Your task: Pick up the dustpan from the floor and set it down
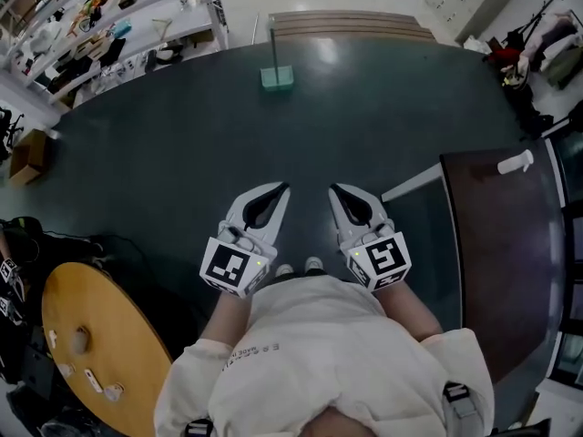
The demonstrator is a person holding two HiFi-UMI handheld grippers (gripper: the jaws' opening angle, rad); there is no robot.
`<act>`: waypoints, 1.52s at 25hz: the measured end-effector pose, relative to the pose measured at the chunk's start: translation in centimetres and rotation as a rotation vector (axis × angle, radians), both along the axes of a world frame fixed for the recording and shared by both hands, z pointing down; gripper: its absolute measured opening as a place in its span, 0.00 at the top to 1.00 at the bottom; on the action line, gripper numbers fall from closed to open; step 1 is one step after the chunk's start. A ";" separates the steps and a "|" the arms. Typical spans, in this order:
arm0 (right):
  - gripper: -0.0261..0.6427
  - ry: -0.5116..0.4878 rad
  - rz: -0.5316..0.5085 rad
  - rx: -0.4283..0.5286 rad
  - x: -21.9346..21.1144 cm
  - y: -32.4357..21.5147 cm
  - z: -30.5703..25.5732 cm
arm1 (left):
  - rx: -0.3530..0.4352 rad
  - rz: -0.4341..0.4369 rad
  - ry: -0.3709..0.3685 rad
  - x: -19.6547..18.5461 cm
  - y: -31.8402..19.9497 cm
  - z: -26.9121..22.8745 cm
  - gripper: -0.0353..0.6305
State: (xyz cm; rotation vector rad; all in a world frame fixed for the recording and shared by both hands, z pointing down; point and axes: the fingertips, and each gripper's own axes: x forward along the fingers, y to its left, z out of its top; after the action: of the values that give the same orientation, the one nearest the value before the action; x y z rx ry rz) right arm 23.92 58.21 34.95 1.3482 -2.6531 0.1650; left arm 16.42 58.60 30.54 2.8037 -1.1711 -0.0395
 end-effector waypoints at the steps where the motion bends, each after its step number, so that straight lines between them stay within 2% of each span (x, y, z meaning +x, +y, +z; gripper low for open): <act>1: 0.97 -0.013 0.008 -0.017 0.2 -0.2 0.2 | -0.003 -0.002 0.001 0.0 -0.2 0.2 0.93; 5: 0.97 -0.052 0.014 -0.087 1.0 -1.4 1.8 | -0.020 -0.023 0.003 -0.1 -1.3 1.1 0.93; 13: 0.97 -0.013 -0.019 -0.148 3.8 -6.4 3.8 | -0.025 -0.049 -0.004 1.0 -5.6 2.6 0.93; 17: 0.97 -0.028 -0.025 -0.238 3.3 -9.8 5.8 | -0.060 -0.028 0.020 0.7 -8.6 3.7 0.93; 21: 0.97 -0.011 -0.021 -0.299 0.8 -14.7 7.6 | -0.080 -0.017 0.062 -1.5 -14.3 5.3 0.93; 27: 0.97 -0.025 0.043 -0.330 -4.4 -26.2 8.4 | -0.076 0.003 0.082 -7.5 -26.7 6.1 0.93; 32: 0.97 -0.038 0.016 -0.325 -11.1 -35.8 6.9 | -0.078 0.046 0.090 -12.5 -36.2 4.7 0.93; 35: 0.97 -0.048 0.017 -0.327 -13.3 -39.9 7.2 | -0.082 0.034 0.109 -14.6 -40.9 5.2 0.93; 38: 0.97 -0.056 -0.005 -0.355 -14.9 -42.8 7.9 | -0.079 -0.012 0.128 -16.6 -44.3 5.3 0.93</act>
State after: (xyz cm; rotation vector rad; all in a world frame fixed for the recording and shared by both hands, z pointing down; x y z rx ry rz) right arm 9.03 15.45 42.83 1.2340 -2.5118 0.6471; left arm -0.17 14.33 35.88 2.6818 -1.1347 -0.1673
